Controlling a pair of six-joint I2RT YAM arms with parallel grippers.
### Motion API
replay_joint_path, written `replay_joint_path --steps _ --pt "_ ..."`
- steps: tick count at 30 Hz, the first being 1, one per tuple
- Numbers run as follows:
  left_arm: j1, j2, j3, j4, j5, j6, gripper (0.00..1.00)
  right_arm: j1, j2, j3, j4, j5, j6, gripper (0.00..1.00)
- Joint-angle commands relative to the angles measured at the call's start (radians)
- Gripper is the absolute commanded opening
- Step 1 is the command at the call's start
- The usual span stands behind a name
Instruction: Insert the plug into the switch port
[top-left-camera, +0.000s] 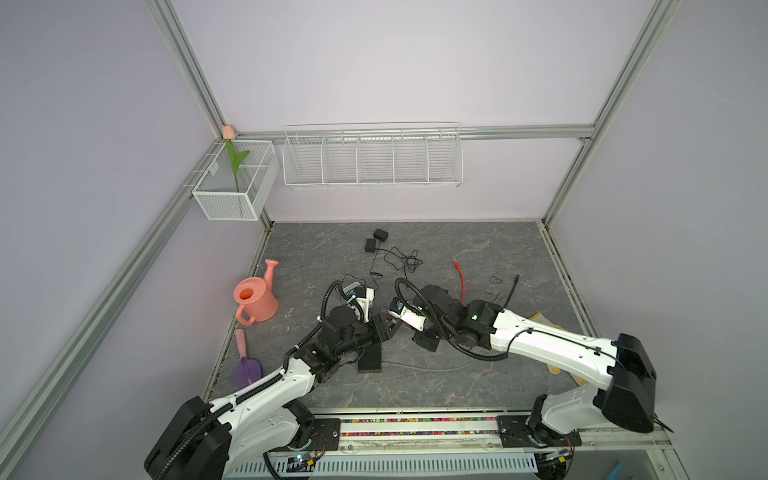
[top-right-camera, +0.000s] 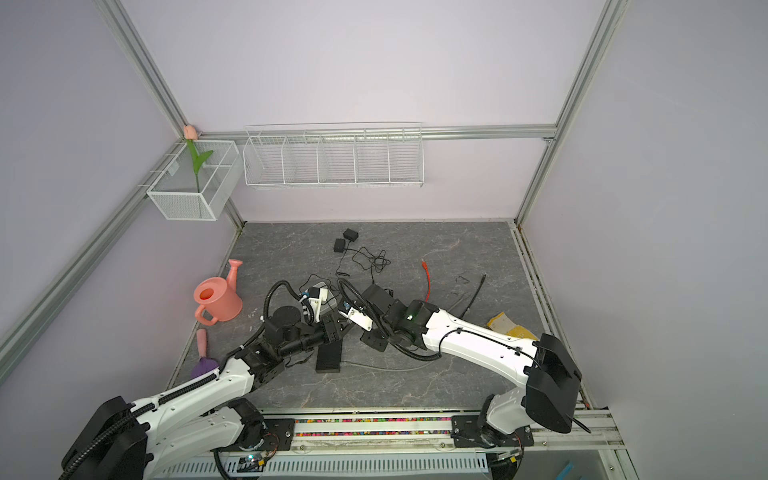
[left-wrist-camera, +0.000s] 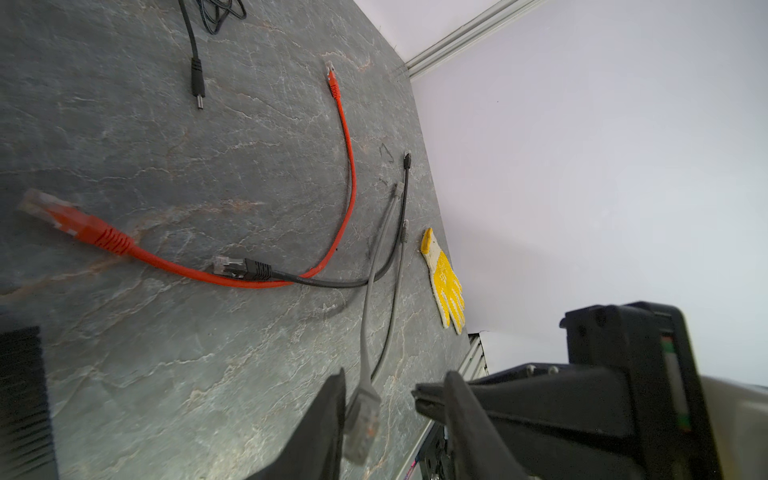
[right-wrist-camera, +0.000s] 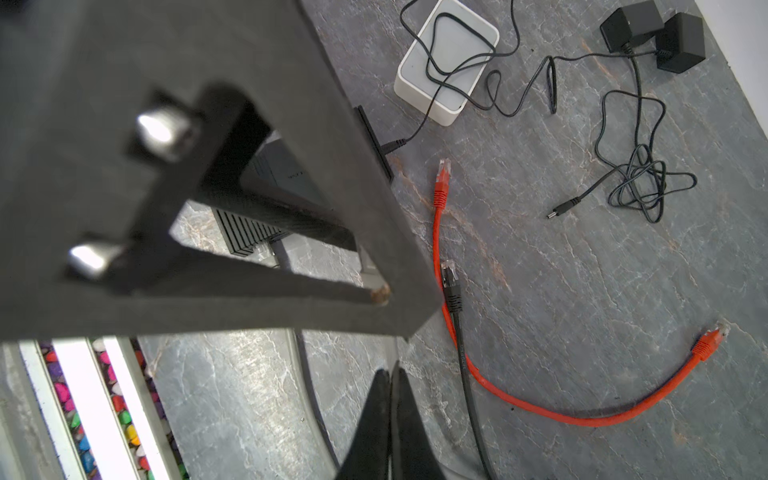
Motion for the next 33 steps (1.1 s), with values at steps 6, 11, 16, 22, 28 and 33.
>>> replay_joint_path --steps 6,11,16,22,28,33 --pt "-0.006 0.039 0.031 0.022 -0.011 -0.007 0.17 0.005 -0.045 -0.016 0.028 -0.003 0.019 0.07" --pt "-0.006 0.047 0.031 0.019 -0.006 -0.006 0.08 0.003 -0.084 -0.033 0.015 0.002 0.018 0.12" --pt "-0.006 0.032 0.028 0.010 -0.008 -0.006 0.05 0.004 -0.108 -0.069 0.013 -0.033 0.003 0.22" --pt "-0.006 0.011 0.036 -0.027 -0.014 -0.005 0.04 0.004 -0.071 -0.076 -0.007 -0.137 -0.020 0.39" --pt "-0.008 -0.011 0.032 -0.043 -0.018 -0.006 0.03 0.003 0.001 -0.037 -0.018 -0.118 -0.039 0.40" --pt "-0.008 -0.025 0.025 -0.053 -0.017 -0.004 0.03 0.000 0.061 -0.002 -0.007 -0.117 -0.051 0.39"
